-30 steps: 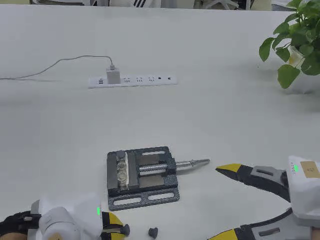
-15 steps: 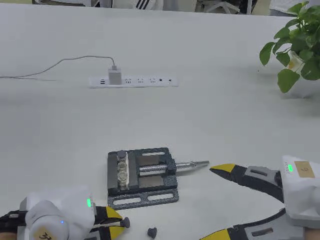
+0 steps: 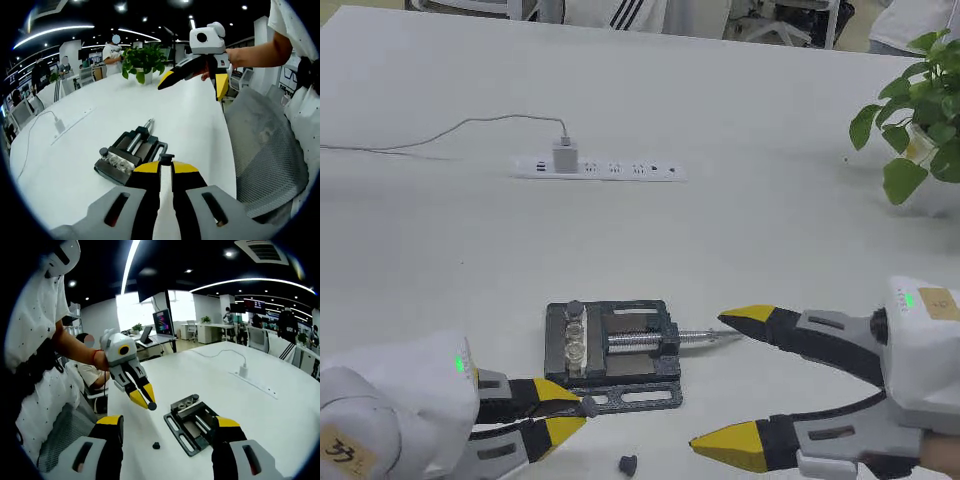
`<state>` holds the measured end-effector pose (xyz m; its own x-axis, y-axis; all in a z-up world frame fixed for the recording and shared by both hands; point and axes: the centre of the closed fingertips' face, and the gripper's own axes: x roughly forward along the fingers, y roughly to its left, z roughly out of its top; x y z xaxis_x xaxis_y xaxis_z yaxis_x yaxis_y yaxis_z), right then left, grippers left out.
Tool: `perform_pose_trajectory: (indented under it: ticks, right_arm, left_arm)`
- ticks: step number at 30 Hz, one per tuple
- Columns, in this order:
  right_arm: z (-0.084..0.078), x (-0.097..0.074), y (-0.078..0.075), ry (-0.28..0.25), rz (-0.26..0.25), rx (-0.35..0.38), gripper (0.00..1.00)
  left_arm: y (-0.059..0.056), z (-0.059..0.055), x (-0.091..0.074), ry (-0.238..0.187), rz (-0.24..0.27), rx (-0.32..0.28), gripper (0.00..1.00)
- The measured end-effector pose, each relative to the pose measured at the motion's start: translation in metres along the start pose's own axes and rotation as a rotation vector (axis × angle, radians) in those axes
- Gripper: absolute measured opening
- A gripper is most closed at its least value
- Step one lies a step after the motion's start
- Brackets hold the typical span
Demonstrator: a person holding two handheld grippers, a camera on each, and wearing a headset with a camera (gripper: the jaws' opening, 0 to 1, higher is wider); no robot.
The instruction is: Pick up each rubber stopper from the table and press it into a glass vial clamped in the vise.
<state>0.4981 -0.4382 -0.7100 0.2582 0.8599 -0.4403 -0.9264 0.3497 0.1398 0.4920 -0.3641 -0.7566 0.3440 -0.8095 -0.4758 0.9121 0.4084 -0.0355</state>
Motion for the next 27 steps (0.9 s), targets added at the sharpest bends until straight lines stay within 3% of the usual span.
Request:
perform_pose_trajectory:
  ticks: [7, 12, 27]
  right_arm:
    - [0.026, 0.006, 0.013, -0.017, 0.036, -0.005, 0.65]
    - [0.037, 0.008, 0.023, -0.019, 0.068, -0.019, 0.58]
    - [0.043, 0.016, 0.047, 0.03, 0.178, -0.044, 0.27]
  left_arm:
    - [-0.003, 0.031, -0.009, -0.079, 0.002, 0.01, 0.04]
    - [-0.009, 0.046, -0.013, -0.114, -0.002, 0.031, 0.04]
    - [-0.025, 0.066, -0.02, -0.155, -0.023, 0.051, 0.04]
